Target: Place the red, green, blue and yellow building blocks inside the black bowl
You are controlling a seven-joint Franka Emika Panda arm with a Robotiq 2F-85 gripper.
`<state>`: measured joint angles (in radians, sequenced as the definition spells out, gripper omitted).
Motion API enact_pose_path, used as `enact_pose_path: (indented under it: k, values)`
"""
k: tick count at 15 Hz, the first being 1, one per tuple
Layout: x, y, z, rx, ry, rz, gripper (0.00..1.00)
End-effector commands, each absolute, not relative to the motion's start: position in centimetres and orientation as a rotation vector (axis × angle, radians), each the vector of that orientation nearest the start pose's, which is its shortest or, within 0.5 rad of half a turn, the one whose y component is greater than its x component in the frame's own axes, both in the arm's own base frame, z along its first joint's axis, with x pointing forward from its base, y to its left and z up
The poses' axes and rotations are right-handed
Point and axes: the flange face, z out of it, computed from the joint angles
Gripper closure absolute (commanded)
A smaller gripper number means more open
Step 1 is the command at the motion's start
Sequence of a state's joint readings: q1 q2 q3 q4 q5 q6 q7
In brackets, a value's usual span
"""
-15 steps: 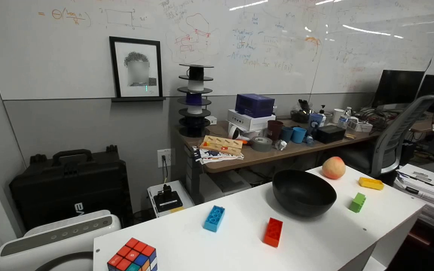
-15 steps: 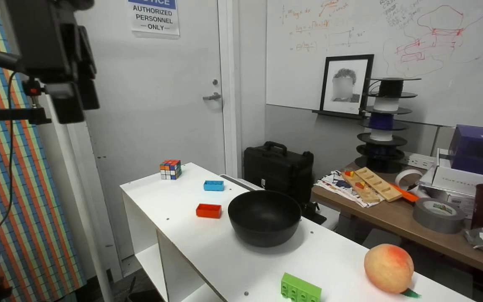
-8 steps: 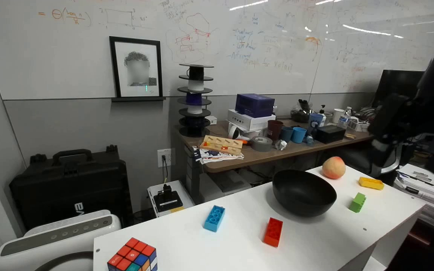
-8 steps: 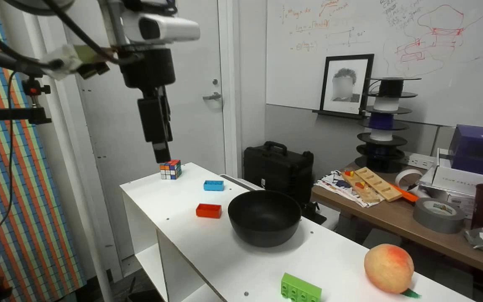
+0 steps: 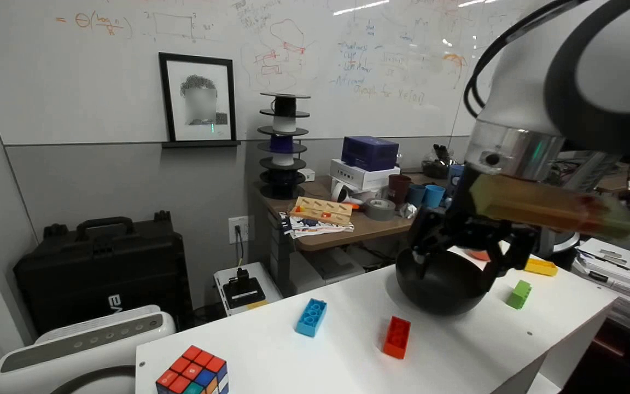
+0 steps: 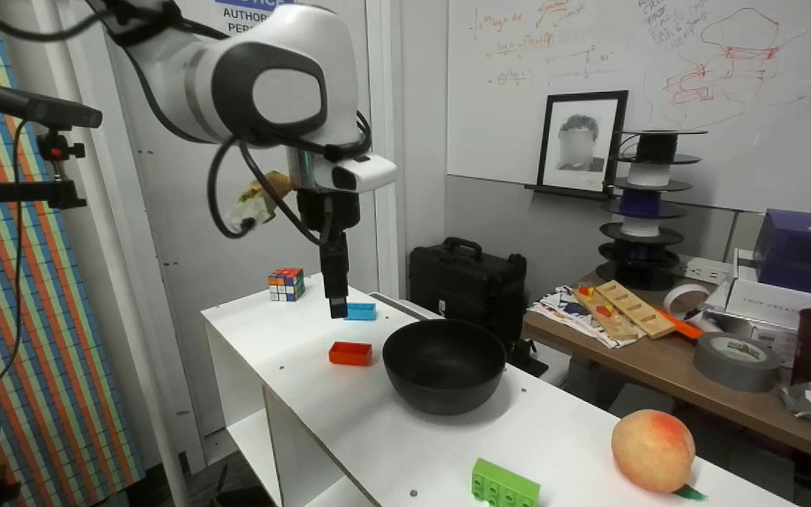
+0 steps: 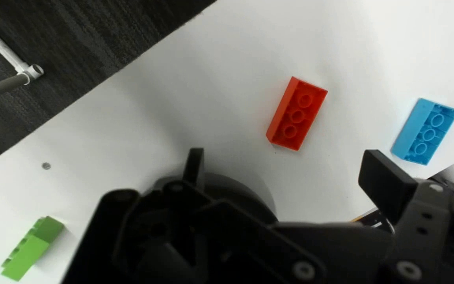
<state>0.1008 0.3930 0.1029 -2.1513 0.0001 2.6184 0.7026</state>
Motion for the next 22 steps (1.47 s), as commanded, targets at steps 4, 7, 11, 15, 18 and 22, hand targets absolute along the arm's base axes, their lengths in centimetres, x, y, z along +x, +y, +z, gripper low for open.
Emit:
enact_pose_path:
  k: [4,7,11,15,18,22]
  values:
    - [62.7,13.5,14.7,-3.024,0.785,-0.016,0.0]
    - [63.8,13.6,11.3,-3.021,0.858,0.017,0.0]
    - [65.0,14.3,8.7,-3.008,0.905,0.052,0.0]
    - [65.2,16.5,9.1,-2.993,0.86,0.104,0.0]
    - [64.4,17.9,9.5,-2.993,0.831,0.148,0.0]
    - [63.1,17.8,9.0,-2.999,0.848,0.231,0.26]
